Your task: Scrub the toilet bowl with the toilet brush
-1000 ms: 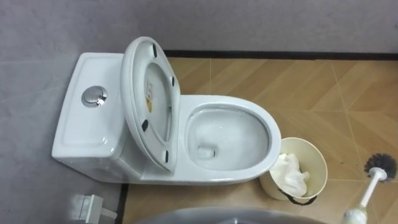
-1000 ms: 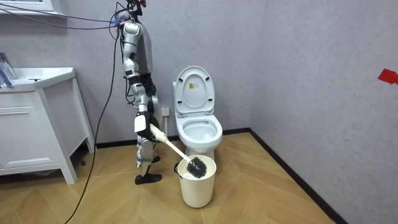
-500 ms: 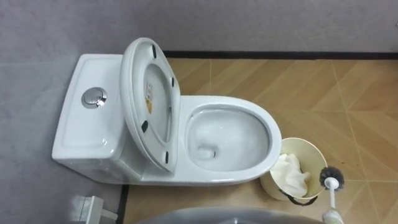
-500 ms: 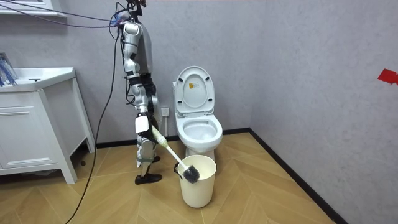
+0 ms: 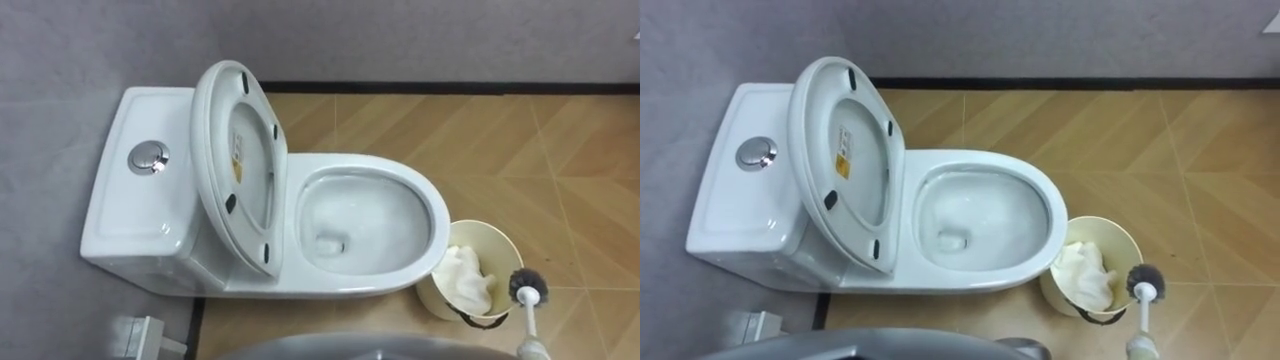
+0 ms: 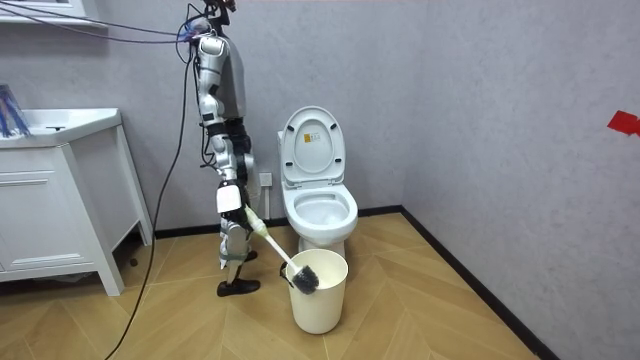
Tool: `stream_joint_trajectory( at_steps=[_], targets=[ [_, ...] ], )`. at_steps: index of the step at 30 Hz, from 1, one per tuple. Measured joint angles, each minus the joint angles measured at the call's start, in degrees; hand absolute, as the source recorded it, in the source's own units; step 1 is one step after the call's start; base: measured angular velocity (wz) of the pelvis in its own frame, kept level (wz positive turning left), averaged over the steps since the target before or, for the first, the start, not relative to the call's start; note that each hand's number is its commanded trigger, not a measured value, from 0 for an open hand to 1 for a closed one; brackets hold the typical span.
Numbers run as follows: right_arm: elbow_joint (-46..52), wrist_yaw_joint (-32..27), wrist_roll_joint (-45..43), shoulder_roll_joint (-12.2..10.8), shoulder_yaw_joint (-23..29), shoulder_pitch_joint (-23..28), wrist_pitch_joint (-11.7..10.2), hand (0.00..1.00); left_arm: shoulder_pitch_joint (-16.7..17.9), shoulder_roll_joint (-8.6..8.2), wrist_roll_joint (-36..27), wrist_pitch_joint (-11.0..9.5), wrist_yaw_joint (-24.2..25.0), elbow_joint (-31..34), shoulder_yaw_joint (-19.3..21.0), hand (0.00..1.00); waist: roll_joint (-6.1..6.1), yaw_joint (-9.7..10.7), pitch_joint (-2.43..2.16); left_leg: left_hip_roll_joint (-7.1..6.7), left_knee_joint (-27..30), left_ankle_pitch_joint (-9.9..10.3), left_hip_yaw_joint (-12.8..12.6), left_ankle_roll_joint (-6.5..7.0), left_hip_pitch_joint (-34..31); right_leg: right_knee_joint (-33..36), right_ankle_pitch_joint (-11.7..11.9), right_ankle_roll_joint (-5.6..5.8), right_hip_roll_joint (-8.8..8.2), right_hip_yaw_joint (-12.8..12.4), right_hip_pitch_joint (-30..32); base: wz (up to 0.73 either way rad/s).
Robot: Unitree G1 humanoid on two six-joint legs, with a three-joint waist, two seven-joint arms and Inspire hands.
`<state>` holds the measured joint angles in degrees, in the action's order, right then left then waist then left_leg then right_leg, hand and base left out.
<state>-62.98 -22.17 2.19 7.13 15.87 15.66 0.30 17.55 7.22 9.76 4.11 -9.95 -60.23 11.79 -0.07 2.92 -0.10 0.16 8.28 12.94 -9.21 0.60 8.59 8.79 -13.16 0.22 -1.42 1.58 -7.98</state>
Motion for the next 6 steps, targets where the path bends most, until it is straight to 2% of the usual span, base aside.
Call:
stream_joint_trajectory(
  at_steps=[2, 5, 6],
  targets=[
    [-1.67, 1.05, 0.0, 0.1, 0.03, -0.16, 0.1, 0.0, 0.22, 0.01, 0.03, 0.75, 0.62, -0.03, 0.48, 0.0, -0.26, -0.02, -0.02, -0.01, 0.0, 0.0, 0.04, 0.0, 0.19, -0.03, 0.0, 0.0, -0.02, 0.04, -0.33, 0.0],
    [-4.3, 3.68, 0.06, 0.32, -0.13, -0.18, 1.42, 0.0, 0.37, 0.09, 0.04, 2.0, 0.83, -0.02, 1.01, 0.0, -0.76, 0.03, 0.04, -0.02, 0.13, 0.0, 0.09, 0.0, 0.36, -0.03, 0.01, -0.02, -0.08, 0.25, -0.84, 0.02],
    [-4.82, 5.08, 0.01, 0.54, -1.0, -0.38, 2.48, 0.0, 0.41, 0.08, 0.1, 2.44, 0.88, -0.04, 1.0, 0.0, -0.87, -0.24, 0.06, -0.02, 0.14, 0.01, 0.06, -0.01, 0.57, -0.05, 0.01, -0.01, -0.07, 0.19, -1.05, 0.0]
  ],
)
